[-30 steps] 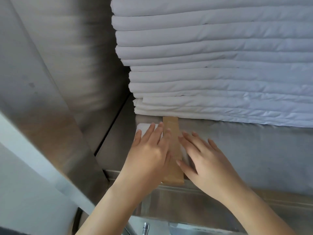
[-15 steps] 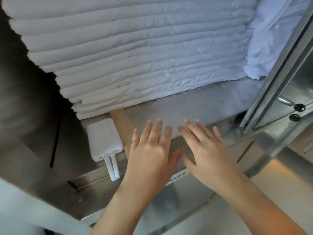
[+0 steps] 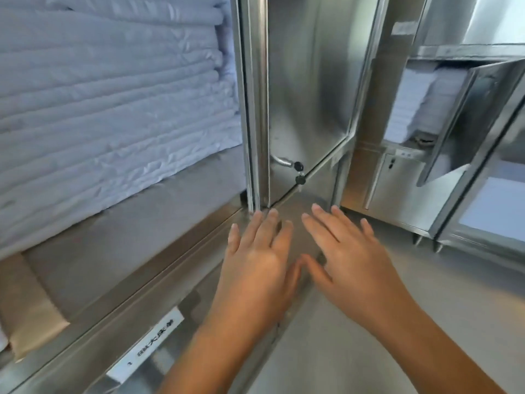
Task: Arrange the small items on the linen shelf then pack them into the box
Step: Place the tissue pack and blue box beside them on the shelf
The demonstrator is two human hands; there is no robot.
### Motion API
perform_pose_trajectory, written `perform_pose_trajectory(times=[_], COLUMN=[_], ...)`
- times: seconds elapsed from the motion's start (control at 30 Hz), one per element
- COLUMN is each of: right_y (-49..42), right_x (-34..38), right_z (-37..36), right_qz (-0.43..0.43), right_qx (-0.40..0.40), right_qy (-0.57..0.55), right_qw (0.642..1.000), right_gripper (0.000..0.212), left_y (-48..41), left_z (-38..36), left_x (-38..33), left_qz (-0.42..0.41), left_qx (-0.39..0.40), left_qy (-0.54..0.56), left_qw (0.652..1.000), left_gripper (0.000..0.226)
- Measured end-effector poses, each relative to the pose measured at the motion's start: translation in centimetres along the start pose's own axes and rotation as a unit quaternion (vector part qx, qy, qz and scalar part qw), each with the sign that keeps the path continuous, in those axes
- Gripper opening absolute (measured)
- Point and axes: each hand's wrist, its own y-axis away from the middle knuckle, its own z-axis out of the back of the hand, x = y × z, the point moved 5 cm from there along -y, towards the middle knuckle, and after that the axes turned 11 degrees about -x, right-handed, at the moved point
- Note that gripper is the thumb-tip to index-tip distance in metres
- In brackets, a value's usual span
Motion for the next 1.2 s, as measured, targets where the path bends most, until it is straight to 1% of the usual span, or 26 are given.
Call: perform_pose_trajectory(times=[0.2,0.43,0.5,0.6,0.73,0.83,0.97,1.03,1.1,1.2], right_y=[2.4,5.9,7.2,9.0,11.2,12.1,11.5,10.4,9.2,7.0], right_x=[-10.4,-23.4,-26.8,-31.5,-36.6,-40.0,-44.3,-46.5,-48.8,-52.1], right_z=[4.1,9.5,10.8,12.7,14.5,14.7,13.9,13.2,12.4,11.1], right_qz=[-0.041,-0.102,-0.121,-0.158,-0.209,-0.245,-0.280,-0.299,-0.304,-0.315], right_qx=[-0.038,-0.049,-0.039,-0.026,-0.036,-0.031,-0.014,-0.005,-0.004,-0.016], right_qy=[0.056,0.141,0.171,0.204,0.226,0.233,0.239,0.239,0.256,0.267], right_qw=[0.997,0.984,0.977,0.966,0.951,0.941,0.929,0.924,0.918,0.911], right_gripper=[0.056,0.054,0.055,0.056,0.056,0.055,0.054,0.053,0.054,0.052], left_y=[-4.0,-8.3,-9.1,-9.9,-11.2,-12.4,-14.8,-16.7,-19.0,-22.5], left_z=[-3.6,-8.7,-10.2,-12.6,-15.5,-17.4,-20.9,-22.9,-25.1,-29.2], left_x=[-10.3,-23.2,-26.9,-32.1,-37.8,-40.9,-43.3,-44.0,-44.8,-45.6], left_qz=[-0.061,-0.108,-0.127,-0.143,-0.191,-0.227,-0.246,-0.249,-0.249,-0.271], left_qx=[-0.005,0.010,0.025,0.078,0.103,0.109,0.108,0.101,0.111,0.130], left_qy=[0.052,0.112,0.130,0.172,0.199,0.195,0.231,0.239,0.247,0.232], left_qw=[0.997,0.988,0.983,0.971,0.956,0.948,0.935,0.933,0.930,0.925], left_gripper=[0.054,0.051,0.052,0.055,0.056,0.055,0.047,0.047,0.050,0.053])
